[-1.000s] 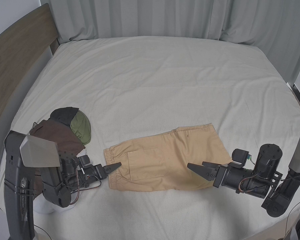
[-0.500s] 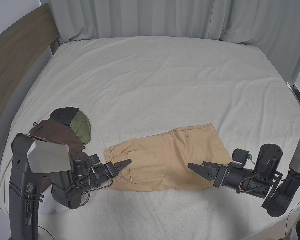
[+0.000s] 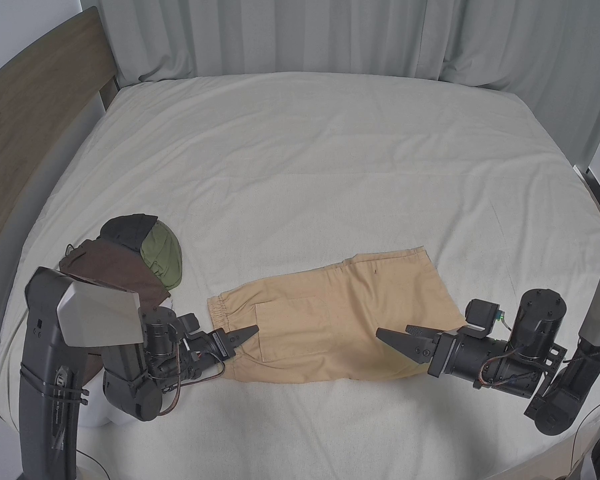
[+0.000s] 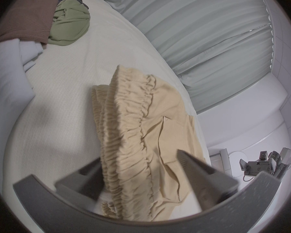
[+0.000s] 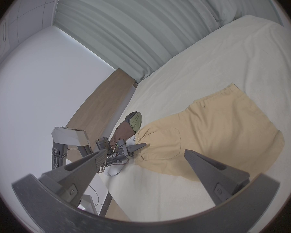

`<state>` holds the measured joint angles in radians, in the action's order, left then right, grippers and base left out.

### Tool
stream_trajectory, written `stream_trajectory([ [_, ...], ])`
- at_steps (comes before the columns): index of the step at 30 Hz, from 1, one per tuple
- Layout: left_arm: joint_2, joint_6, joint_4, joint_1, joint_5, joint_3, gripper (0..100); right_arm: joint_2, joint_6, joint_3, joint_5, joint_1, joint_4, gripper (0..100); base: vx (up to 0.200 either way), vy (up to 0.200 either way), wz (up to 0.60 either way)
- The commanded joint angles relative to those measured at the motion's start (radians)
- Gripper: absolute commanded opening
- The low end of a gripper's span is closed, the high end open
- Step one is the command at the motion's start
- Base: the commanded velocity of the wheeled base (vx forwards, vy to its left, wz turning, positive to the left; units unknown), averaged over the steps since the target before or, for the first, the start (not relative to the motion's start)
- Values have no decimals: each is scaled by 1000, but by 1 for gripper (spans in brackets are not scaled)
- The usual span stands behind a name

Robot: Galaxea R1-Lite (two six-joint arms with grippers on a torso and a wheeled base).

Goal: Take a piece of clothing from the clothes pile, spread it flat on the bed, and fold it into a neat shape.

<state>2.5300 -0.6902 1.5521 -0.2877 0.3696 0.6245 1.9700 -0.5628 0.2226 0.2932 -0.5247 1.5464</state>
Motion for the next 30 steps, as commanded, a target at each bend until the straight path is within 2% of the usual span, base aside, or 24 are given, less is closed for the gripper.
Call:
stream_trajectory([
  [1,7,0,5,1,0,-2,0,1,0,0,1,0,0,100,0,0,0],
  [15,-17,-2,3,-1,12,-57,0,7,0,0,0,-1,0,100,0,0,0],
  [22,-59,-5,3,4,61,-123,0,10,0,0,0,-6,0,100,0,0,0],
  [30,-111,1,3,71,86,-143,0,12,1,-2,0,-9,0,100,0,0,0],
])
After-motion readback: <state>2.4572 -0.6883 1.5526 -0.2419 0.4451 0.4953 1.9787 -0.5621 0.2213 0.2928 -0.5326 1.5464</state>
